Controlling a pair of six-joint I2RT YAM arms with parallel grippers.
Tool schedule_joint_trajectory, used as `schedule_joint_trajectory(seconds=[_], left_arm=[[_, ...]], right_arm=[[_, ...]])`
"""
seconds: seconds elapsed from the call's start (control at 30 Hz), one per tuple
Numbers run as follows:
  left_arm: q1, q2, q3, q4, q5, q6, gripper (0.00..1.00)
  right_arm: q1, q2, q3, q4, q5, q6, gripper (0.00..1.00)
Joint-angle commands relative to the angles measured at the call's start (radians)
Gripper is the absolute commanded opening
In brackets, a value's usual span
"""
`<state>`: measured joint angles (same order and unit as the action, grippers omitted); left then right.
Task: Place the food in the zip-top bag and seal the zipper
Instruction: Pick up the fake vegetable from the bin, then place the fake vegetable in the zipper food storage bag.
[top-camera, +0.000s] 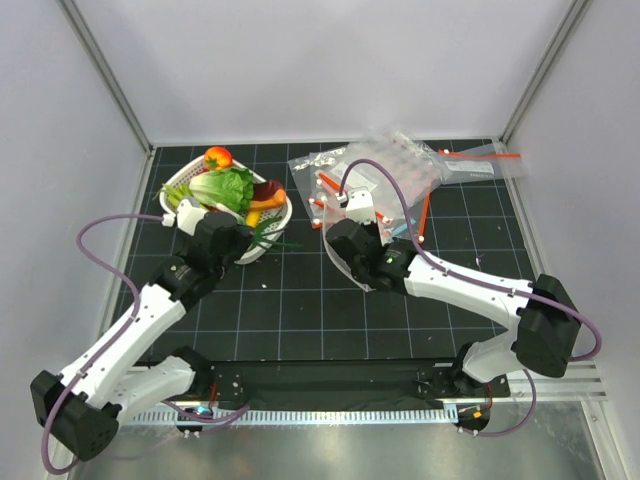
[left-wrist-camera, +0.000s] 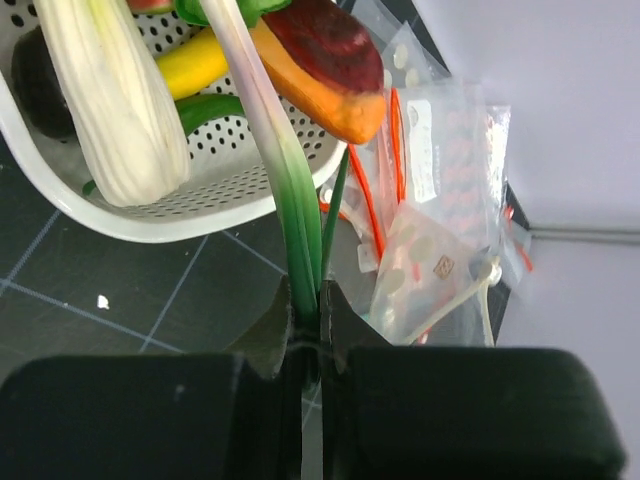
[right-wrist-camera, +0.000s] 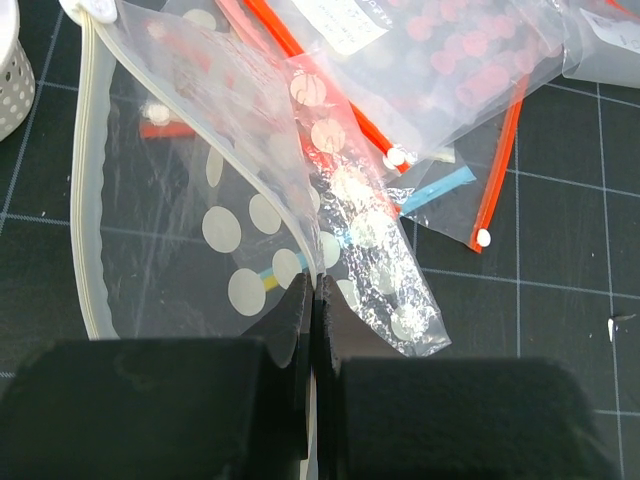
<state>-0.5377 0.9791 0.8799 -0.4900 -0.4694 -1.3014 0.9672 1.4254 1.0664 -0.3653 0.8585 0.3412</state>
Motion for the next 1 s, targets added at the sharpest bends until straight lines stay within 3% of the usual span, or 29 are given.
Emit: schedule_joint_trajectory(seconds=[0.0,0.2,0.23,0.47,0.67,0.97], left_arm=[[-0.034,-0.060,0.019,-0.022,-0.034,0.164,0.00],[-0.103,-0.132,-0.070,0.155,0.004,0.342,0.00],[-0.107,-0.141,-0.093,0.280,0.033,0.373,0.00],[-0.117,-0.148,-0.229,0.701,0.283,0.548,0.00],[-0.117,-0.206,-0.282,0.809,0.389,0.658,0.00],[-0.116,-0.404,-0.400,0.936,0.399,0.711,0.00]], right_arm=[[0.002,-0.045,-0.005,0.054,-0.001,-0.008,0.01],[0.004,-0.063,-0.016,0.063,-0.041,-0.001,0.01],[0.001,-0.062,-0.016,0.066,-0.042,0.001,0.01],[0.002,-0.048,-0.006,0.061,-0.118,0.036,0.01],[-0.001,-0.060,-0.013,0.058,-0.134,0.045,0.01],[-0.061,-0.072,-0.028,0.068,-0.263,0.076,0.01]])
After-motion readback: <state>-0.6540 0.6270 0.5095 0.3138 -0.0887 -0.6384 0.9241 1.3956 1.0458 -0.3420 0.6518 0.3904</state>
